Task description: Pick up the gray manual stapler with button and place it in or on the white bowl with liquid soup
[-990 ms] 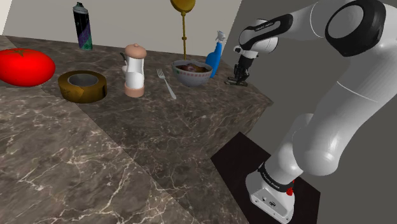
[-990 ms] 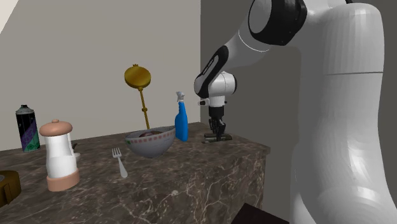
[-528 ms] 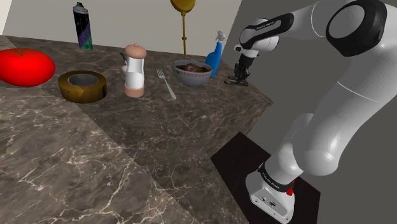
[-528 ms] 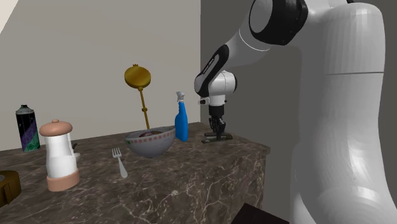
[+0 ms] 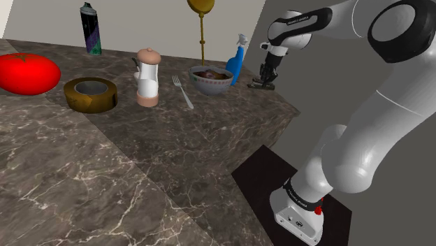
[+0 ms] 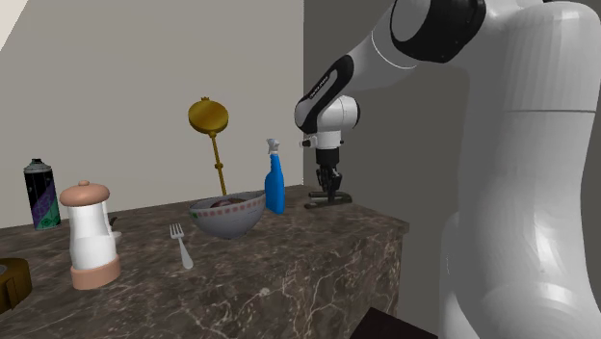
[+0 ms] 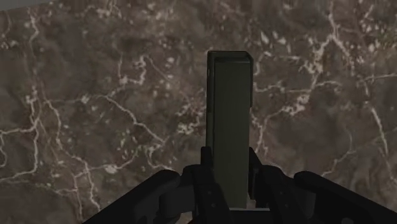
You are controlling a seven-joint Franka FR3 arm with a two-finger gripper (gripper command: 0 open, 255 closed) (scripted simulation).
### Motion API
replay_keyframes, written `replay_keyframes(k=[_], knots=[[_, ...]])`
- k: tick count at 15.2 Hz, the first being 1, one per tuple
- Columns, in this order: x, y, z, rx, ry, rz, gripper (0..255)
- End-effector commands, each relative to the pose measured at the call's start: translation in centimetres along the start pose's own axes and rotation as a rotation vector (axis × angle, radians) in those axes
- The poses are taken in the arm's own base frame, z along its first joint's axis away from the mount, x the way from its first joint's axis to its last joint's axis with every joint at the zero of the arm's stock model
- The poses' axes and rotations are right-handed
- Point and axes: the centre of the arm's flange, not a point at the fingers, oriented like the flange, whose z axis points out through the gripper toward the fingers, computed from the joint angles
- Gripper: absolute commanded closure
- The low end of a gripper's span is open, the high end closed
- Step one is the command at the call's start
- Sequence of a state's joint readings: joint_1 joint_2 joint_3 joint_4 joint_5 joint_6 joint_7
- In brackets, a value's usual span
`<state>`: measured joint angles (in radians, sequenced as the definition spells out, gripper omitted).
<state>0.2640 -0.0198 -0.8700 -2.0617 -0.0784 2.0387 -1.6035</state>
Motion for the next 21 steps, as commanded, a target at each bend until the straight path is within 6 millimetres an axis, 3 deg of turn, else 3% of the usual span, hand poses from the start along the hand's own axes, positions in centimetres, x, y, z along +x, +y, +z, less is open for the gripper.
replay_keyframes(k=[1,21], knots=[[-0.1,0.0,-1.1,0.000,0.000,0.000,255],[-0.7,-0.1,-11.6,0.000,0.000,0.000,255]])
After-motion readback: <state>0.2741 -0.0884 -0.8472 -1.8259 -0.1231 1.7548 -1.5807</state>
